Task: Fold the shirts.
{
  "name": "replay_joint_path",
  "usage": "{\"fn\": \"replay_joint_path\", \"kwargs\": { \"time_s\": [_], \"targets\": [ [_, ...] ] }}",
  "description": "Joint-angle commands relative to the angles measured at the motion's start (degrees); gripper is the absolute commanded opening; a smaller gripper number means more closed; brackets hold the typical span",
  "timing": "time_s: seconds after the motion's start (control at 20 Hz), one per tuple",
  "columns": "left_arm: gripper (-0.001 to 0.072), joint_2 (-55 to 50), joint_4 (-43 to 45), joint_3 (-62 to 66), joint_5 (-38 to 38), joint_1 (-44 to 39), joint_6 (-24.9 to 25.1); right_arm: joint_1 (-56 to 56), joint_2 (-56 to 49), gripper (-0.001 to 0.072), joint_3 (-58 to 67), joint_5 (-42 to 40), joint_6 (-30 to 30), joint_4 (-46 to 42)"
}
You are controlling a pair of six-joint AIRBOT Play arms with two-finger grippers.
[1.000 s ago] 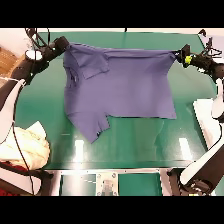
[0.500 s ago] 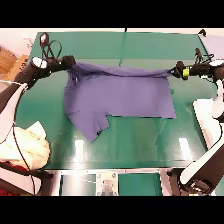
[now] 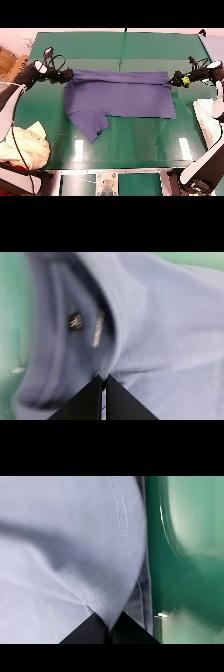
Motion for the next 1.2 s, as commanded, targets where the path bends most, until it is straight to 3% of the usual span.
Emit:
{"fn": "replay_joint_path", "kwargs": {
  "time_s": [0.0,0.45,0.5,0.55,0.6,0.65,0.75,0.85,0.9,0.95,1.0,1.15],
  "targets": [
    [0.0024,0.28,1.75,0.81,-7.39,2.62,-1.57,-0.04,-0.04,0.0021,-0.04,0.68,0.09,-0.55],
    [0.0025,-0.26,0.70,-0.76,-9.35,2.25,0.39,0.09,-0.04,0.0035,-0.04,1.03,0.22,-0.76],
    [0.0026,-0.24,-1.07,-0.74,-9.86,2.25,0.42,0.09,-0.02,0.0172,-0.04,1.64,1.05,-0.76],
    [0.0096,-0.24,-2.99,-0.68,-10.82,2.25,0.85,-0.04,0.04,0.0313,0.00,2.49,1.77,-0.79],
    [0.0425,-0.22,-4.61,-0.68,-11.93,2.25,1.40,-0.31,0.28,0.0314,0.13,3.32,2.19,-0.98],
    [0.0600,-0.20,-5.64,-0.68,-13.40,2.27,1.42,-0.72,0.81,0.0302,0.31,4.09,4.26,-2.08],
    [0.0596,0.42,-5.51,-0.28,-18.49,2.54,1.42,-2.12,2.62,0.0182,0.39,5.95,7.26,-5.09],
    [0.0594,0.42,-5.14,2.86,-28.46,3.78,1.42,-3.89,4.96,0.0074,0.37,8.72,9.29,-7.63],
    [0.0451,0.42,-5.11,4.68,-33.40,4.63,1.42,-4.72,6.05,0.0022,0.31,10.40,10.43,-8.31],
    [0.0191,0.55,-5.16,6.45,-38.53,5.38,1.84,-5.49,7.37,0.0022,-0.20,11.98,11.08,-8.26],
    [0.0028,1.07,-5.09,7.19,-42.18,5.77,2.43,-5.92,8.92,0.0022,-1.62,12.79,11.74,-8.24],
    [0.0024,5.53,-0.09,5.55,-46.27,5.35,1.75,-5.99,16.15,0.0021,-12.35,13.33,8.96,-8.37]
  ]
}}
